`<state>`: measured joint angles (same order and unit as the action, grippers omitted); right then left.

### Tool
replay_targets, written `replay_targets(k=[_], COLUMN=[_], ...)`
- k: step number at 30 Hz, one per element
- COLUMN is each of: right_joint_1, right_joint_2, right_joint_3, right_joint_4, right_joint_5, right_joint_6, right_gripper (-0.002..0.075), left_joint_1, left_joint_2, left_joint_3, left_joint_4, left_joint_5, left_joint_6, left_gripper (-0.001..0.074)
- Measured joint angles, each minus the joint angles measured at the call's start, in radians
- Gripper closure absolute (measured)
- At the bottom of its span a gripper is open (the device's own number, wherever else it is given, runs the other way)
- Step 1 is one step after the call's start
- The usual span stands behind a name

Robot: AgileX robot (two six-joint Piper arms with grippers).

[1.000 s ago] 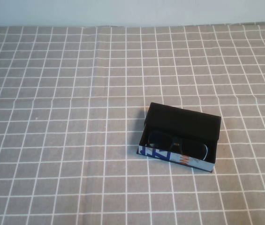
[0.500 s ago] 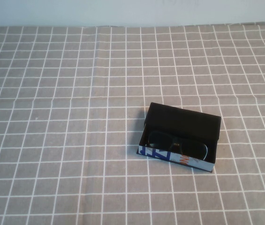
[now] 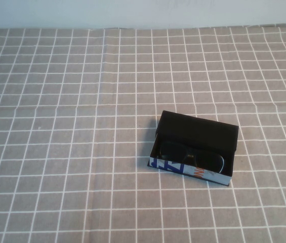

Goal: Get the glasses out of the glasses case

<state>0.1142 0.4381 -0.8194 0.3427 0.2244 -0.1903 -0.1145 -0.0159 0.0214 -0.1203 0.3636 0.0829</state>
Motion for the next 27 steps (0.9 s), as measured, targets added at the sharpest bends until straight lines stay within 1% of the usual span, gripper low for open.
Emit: replay_targets(k=[2,4,8,11,15,19,25,27], right_joint_1=[0.0,0.0,0.0,0.0,0.0,0.0,0.0,0.013], right_joint_2=[0.066,0.13,0.221,0.267,0.327,0.41,0.598,0.66], right_joint_3=[-0.044,-0.071,-0.08,-0.08,-0.082,-0.12,-0.264,-0.317], right_joint_4=[0.0,0.0,-0.015,0.014,0.024,0.02,0.026,0.04], right_joint_5=[0.07,0.089,0.05,0.019,0.04,0.146,0.426,0.489], right_joint_6=[0.0,0.0,-0.002,-0.002,-0.043,-0.147,-0.304,-0.349], right_gripper=[0.0744,0.0745,0.0744,0.0744,0.0744,0.0744,0.0744,0.0744], left_joint_1=[0.0,0.0,0.0,0.0,0.0,0.0,0.0,0.0], left_joint_2=[0.0,0.0,0.0,0.0,0.0,0.0,0.0,0.0], left_joint_3=[0.0,0.0,0.0,0.0,0.0,0.0,0.0,0.0], left_joint_4=[0.0,0.0,0.0,0.0,0.0,0.0,0.0,0.0], left_joint_5=[0.0,0.0,0.0,0.0,0.0,0.0,0.0,0.0], left_joint_6=[0.0,0.0,0.0,0.0,0.0,0.0,0.0,0.0], left_gripper=[0.074,0.074,0.074,0.074,0.074,0.074,0.074,0.074])
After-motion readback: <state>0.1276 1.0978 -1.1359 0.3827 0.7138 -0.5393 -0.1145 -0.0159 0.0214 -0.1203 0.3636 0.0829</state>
